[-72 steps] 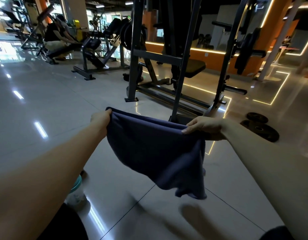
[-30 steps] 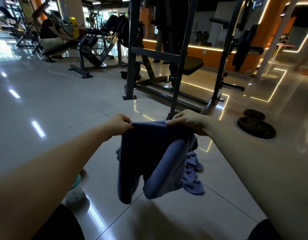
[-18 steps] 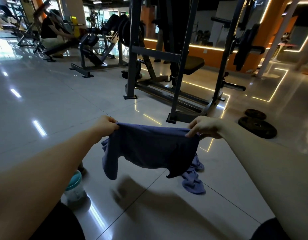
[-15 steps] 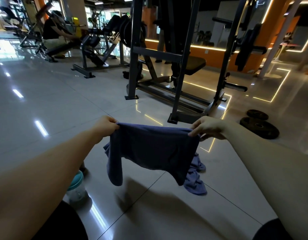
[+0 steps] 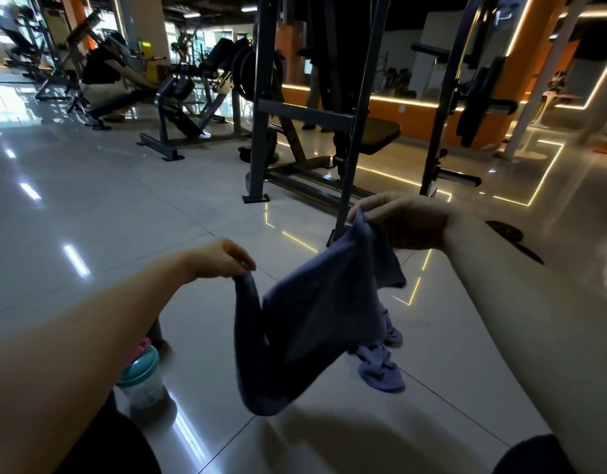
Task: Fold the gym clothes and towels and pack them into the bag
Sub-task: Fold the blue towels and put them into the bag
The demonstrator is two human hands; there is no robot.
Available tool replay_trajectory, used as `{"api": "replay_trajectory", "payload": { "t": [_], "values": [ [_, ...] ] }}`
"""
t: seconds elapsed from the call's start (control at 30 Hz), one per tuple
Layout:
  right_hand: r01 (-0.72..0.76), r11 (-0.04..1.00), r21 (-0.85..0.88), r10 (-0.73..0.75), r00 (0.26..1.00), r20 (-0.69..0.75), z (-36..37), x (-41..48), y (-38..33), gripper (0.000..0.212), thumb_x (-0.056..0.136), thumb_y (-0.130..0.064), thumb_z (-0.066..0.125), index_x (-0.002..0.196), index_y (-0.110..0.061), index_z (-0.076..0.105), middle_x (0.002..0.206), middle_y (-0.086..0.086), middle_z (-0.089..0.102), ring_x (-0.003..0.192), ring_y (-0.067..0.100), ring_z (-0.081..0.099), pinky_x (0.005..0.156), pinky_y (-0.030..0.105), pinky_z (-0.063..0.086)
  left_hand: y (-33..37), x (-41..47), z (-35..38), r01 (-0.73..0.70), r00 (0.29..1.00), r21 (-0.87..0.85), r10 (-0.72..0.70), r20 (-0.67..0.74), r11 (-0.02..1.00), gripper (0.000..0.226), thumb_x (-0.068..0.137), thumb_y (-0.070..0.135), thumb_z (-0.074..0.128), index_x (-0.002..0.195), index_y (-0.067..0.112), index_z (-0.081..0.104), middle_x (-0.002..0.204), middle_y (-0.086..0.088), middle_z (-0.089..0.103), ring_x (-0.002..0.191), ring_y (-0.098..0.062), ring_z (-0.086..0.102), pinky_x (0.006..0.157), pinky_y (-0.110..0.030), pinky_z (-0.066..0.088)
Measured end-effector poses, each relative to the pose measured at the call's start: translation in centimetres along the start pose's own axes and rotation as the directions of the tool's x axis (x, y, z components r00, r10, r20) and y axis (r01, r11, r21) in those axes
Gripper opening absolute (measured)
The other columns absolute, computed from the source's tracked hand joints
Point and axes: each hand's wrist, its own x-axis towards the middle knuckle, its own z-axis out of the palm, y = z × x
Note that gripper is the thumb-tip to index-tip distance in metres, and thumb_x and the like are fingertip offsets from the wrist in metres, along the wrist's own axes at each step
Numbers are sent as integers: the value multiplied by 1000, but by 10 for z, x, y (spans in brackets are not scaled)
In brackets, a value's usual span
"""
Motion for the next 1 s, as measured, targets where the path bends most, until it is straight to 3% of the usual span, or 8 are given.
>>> {"api": "replay_trajectory", "payload": {
  "t": [0.07, 0.17, 0.2, 0.33, 0.47, 0.63, 0.8, 1.0],
  "values": [
    [-47, 992, -114, 65, 986, 152, 12, 5, -12, 19, 83, -26, 68, 99, -27, 77, 106, -2, 70, 98, 14, 68, 81, 29, 56, 6, 0, -1, -70, 989, 3, 70, -128, 998, 25, 93, -3, 61, 102, 15, 77, 103, -4, 73, 96, -16, 64, 76, -19, 46],
    [-109, 977, -181, 146, 967, 206, 27, 19, -14, 19, 96, -16, 56, 106, -20, 72, 95, -5, 71, 85, 10, 68, 73, 24, 55, 19, -2, 0, -151, 979, -57, 141, -146, 987, 25, 95, -2, 58, 101, 13, 77, 106, -2, 73, 104, -12, 64, 93, -26, 48],
    [-114, 977, -179, 150, 968, 202, 29, 24, -10, 19, 99, -14, 53, 109, -17, 69, 95, -4, 71, 85, 11, 67, 74, 25, 55, 25, -4, 0, -178, 977, -93, 165, -132, 980, 24, 96, -2, 57, 101, 11, 76, 103, 0, 74, 101, -9, 65, 94, -26, 48],
    [-97, 983, -154, 111, 990, 90, 28, 36, 6, 21, 101, -14, 53, 113, -17, 69, 110, 1, 65, 100, 16, 63, 84, 31, 53, 49, -11, 5, -218, 973, -250, 229, 12, 943, 23, 97, -1, 53, 97, 10, 72, 91, 5, 72, 81, -11, 58, 71, -24, 44],
    [-78, 992, -100, 85, 994, 72, 28, 36, 7, 21, 98, -12, 56, 110, -18, 72, 112, 2, 66, 101, 14, 64, 83, 29, 53, 61, -14, 6, -206, 946, -452, 294, 134, 868, 23, 96, -6, 46, 93, 5, 66, 107, -11, 69, 99, -20, 67, 81, -31, 54],
    [-64, 991, -118, 66, 998, 11, 27, 40, 8, 18, 95, -10, 62, 107, -16, 73, 106, 3, 69, 96, 14, 66, 80, 28, 54, 72, -15, 7, -222, 934, -569, 340, 109, 792, 32, 94, -12, 42, 86, 6, 67, 108, -16, 65, 109, -26, 64, 99, -39, 53],
    [15, 987, -157, -24, 998, -60, 33, 42, 7, 12, 94, -11, 64, 100, -16, 72, 101, 1, 71, 96, 15, 67, 80, 29, 54, 83, -17, 11, -263, 915, -611, 394, 87, 747, 23, 95, -10, 47, 99, 3, 66, 104, -13, 67, 103, -25, 66, 91, -34, 57],
    [36, 987, -159, -54, 993, -107, 37, 44, 6, 9, 93, -15, 65, 100, -17, 71, 104, 2, 70, 100, 17, 66, 88, 36, 52, 94, -16, 21, -286, 906, -691, 423, 31, 664, 14, 92, -3, 57, 100, 7, 62, 97, -9, 67, 94, -21, 66, 84, -32, 58]
  ]
}}
